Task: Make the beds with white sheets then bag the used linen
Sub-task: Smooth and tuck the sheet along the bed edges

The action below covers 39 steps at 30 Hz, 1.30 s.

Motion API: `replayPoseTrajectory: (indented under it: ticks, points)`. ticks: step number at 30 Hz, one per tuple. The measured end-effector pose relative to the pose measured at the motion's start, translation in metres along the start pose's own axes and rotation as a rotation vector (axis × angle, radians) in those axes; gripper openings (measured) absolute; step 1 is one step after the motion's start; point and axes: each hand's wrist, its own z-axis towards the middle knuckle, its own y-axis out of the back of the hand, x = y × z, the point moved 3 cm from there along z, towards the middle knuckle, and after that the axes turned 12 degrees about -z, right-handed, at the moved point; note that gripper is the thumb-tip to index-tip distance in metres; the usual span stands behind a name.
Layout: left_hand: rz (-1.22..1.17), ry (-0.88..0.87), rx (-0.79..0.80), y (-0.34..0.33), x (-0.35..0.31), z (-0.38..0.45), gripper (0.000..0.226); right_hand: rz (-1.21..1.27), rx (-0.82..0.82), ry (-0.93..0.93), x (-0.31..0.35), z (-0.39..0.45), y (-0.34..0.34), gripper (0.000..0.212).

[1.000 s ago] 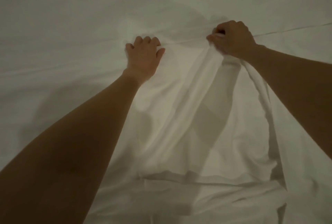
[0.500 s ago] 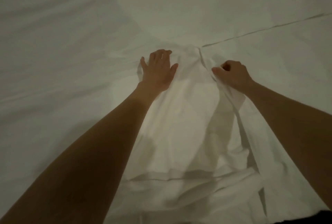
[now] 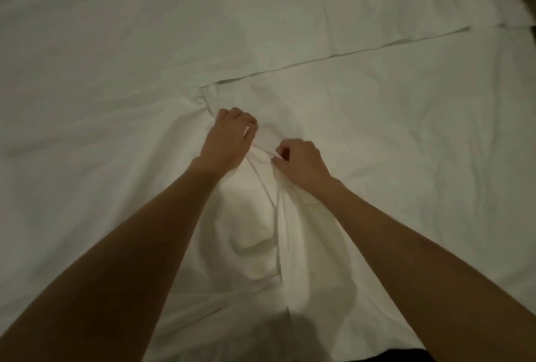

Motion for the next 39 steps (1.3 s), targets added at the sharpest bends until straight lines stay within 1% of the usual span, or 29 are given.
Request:
replayPoseTrajectory:
  ticks: [1, 3, 4, 5, 8, 10, 13, 15, 16, 18, 20, 21, 22, 23, 25, 27, 30, 32, 36, 39]
  points:
    - [-0.034, 0.007, -0.058, 0.003, -0.001, 0.002, 0.060, -0.012, -0.012, 0.014, -0.005, 0.008, 0.012, 0.013]
    - [-0.100, 0.052, -0.147, 0.012, -0.007, 0.006, 0.043, -0.033, -0.030, 0.031, -0.011, 0.026, 0.037, 0.019]
    - [-0.122, 0.065, -0.176, 0.016, -0.010, 0.009, 0.037, -0.042, -0.046, 0.052, -0.011, 0.036, 0.049, 0.021]
    - [-0.136, 0.075, -0.194, 0.019, -0.012, 0.012, 0.035, -0.060, -0.066, 0.078, -0.007, 0.047, 0.061, 0.022]
    - [-0.153, 0.088, -0.225, 0.026, -0.015, 0.017, 0.043, -0.111, -0.123, 0.117, 0.012, 0.078, 0.090, 0.020]
    - [-0.145, 0.140, -0.226, 0.030, -0.013, 0.015, 0.048, -0.142, -0.159, 0.107, 0.017, 0.097, 0.102, 0.018]
    - [-0.046, 0.249, -0.186, 0.028, -0.006, 0.002, 0.057, -0.176, -0.277, -0.016, 0.004, 0.119, 0.118, 0.020]
    - [0.040, 0.336, -0.157, 0.022, 0.005, -0.013, 0.060, -0.217, -0.231, -0.071, -0.003, 0.124, 0.121, 0.020]
    - [0.052, 0.391, -0.147, 0.017, 0.012, -0.021, 0.061, -0.224, -0.191, -0.057, 0.000, 0.122, 0.119, 0.019]
    - [0.058, 0.442, -0.137, 0.006, 0.023, -0.039, 0.062, -0.188, -0.207, 0.041, 0.019, 0.110, 0.108, 0.018]
    - [0.013, 0.414, -0.099, -0.004, 0.029, -0.056, 0.062, -0.116, -0.277, 0.200, 0.045, 0.089, 0.084, 0.020]
    - [-0.019, 0.384, -0.078, -0.007, 0.031, -0.063, 0.062, -0.112, -0.273, 0.281, 0.056, 0.077, 0.067, 0.025]
    - [-0.033, 0.351, -0.063, -0.009, 0.031, -0.069, 0.062, -0.171, -0.235, 0.343, 0.064, 0.067, 0.048, 0.032]
    - [-0.035, 0.324, -0.056, -0.008, 0.031, -0.074, 0.063, -0.287, -0.174, 0.373, 0.067, 0.059, 0.029, 0.040]
    - [-0.043, 0.312, -0.023, -0.004, 0.032, -0.084, 0.059, -0.518, -0.057, 0.335, 0.062, 0.047, -0.003, 0.051]
    - [-0.066, 0.315, 0.010, -0.001, 0.034, -0.102, 0.057, -0.584, -0.043, 0.225, 0.052, 0.039, -0.018, 0.057]
    - [-0.121, 0.313, 0.043, 0.005, 0.041, -0.145, 0.055, -0.504, -0.047, 0.061, 0.048, 0.018, -0.027, 0.061]
    - [-0.146, 0.337, 0.088, 0.007, 0.052, -0.183, 0.053, -0.480, -0.028, -0.003, 0.051, -0.009, -0.039, 0.062]
    - [-0.180, 0.423, 0.196, 0.010, 0.078, -0.264, 0.052, -0.483, 0.048, -0.027, 0.069, -0.079, -0.087, 0.066]
    - [-0.163, 0.429, 0.253, 0.019, 0.099, -0.315, 0.051, -0.393, 0.126, -0.001, 0.108, -0.133, -0.137, 0.063]
